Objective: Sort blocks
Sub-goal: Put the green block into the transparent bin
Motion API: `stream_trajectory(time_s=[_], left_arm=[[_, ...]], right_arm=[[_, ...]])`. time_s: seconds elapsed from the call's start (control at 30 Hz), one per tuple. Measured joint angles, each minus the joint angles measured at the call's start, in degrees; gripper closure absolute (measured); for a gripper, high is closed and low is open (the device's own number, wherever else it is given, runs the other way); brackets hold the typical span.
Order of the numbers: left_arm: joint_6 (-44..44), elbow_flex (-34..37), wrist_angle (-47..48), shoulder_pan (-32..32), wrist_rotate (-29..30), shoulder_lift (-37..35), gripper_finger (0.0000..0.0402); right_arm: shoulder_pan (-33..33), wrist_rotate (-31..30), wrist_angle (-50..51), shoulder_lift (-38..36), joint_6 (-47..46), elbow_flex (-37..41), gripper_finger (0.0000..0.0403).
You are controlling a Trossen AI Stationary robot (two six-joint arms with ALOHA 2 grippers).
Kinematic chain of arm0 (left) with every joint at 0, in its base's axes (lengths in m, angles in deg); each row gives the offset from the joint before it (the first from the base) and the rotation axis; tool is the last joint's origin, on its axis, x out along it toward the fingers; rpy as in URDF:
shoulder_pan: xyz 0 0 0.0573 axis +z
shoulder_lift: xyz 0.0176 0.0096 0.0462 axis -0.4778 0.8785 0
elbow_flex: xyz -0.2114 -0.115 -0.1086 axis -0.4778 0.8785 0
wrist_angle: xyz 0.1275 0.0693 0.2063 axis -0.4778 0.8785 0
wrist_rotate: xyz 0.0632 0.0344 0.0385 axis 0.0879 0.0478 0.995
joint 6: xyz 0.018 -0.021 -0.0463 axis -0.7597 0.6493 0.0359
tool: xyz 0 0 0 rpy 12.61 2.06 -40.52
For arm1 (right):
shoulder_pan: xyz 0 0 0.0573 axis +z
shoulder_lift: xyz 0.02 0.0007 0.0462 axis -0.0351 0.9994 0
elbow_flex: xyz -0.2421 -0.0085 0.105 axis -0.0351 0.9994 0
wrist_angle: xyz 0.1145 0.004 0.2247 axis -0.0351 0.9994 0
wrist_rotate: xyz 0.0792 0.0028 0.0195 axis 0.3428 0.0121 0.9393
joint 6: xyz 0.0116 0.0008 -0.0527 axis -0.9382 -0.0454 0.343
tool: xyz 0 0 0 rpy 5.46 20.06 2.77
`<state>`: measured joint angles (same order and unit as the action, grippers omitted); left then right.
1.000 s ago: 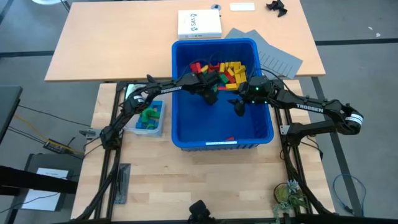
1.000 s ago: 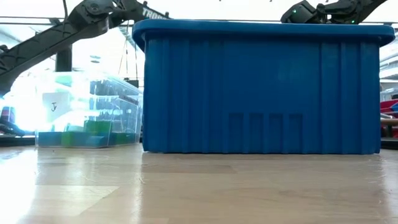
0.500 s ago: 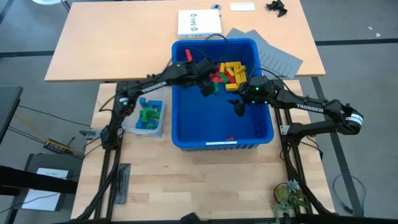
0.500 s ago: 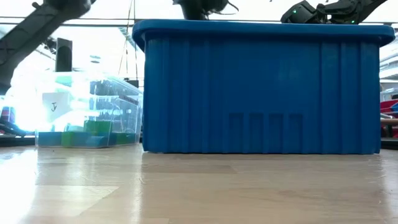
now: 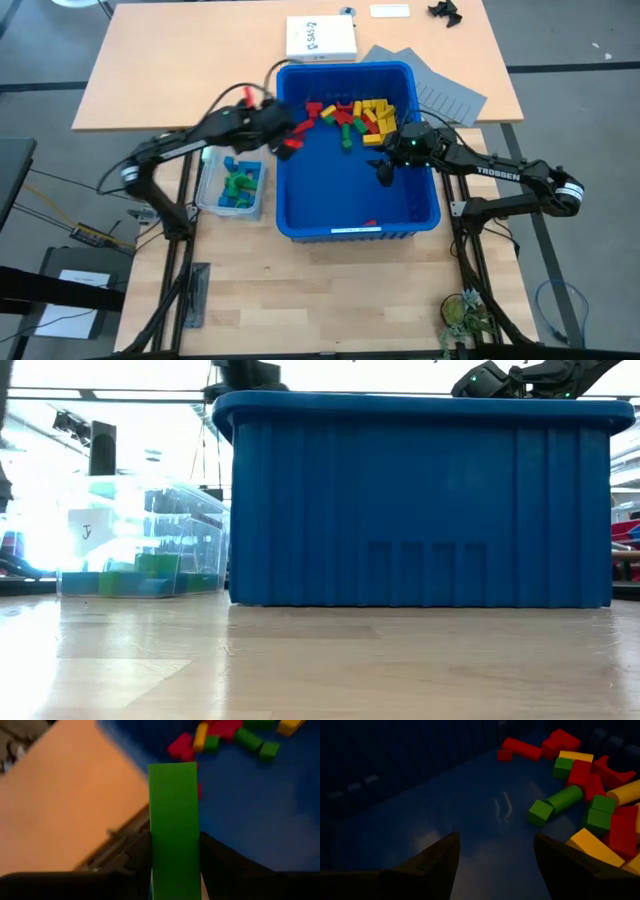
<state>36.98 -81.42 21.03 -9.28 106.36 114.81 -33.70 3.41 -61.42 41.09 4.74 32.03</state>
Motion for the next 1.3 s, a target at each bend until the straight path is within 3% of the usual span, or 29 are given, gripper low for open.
stream_trajectory(time_s=[0.23, 0.4, 0.53, 0.7, 0.83, 1.07, 1.3], left_arm=[[13.05, 18.8, 2.03, 0.24, -1.93, -15.53, 0.0264], [17.68, 28.22, 1.89, 0.24, -4.1, -19.93, 0.0254], [19.11, 33.49, 1.2, 0.24, -5.15, -20.13, 0.0211], [18.52, 36.32, -2.86, 0.24, -5.3, -20.11, 0.0143], [14.75, 36.37, -7.16, 0.24, -5.34, -20.38, 0.0114], [8.97, 36.37, -17.11, 0.2, -5.61, -20.64, 0.0112], [8.19, 36.35, -17.61, 0.18, -5.76, -20.48, 0.0114]], right_arm=[[0.0, 0.0, -0.08, 0.0, -0.09, 0.0, 0.0149], [0.02, 0.01, -3.95, 0.0, -0.28, 0.0, 0.0149], [0.13, 1.31, -6.14, 0.0, -3.07, 0.0, 0.0149], [0.15, 1.53, -6.89, 0.01, -5.05, -0.02, 0.0142], [0.17, 1.49, -6.76, 1.74, -5.78, -2.46, 0.0133], [-0.01, -0.13, -3.14, 14.09, -5.95, -14.26, 0.0121], [-2.3, -4.96, 6.85, 28.49, -7.06, -28.08, 0.0127]])
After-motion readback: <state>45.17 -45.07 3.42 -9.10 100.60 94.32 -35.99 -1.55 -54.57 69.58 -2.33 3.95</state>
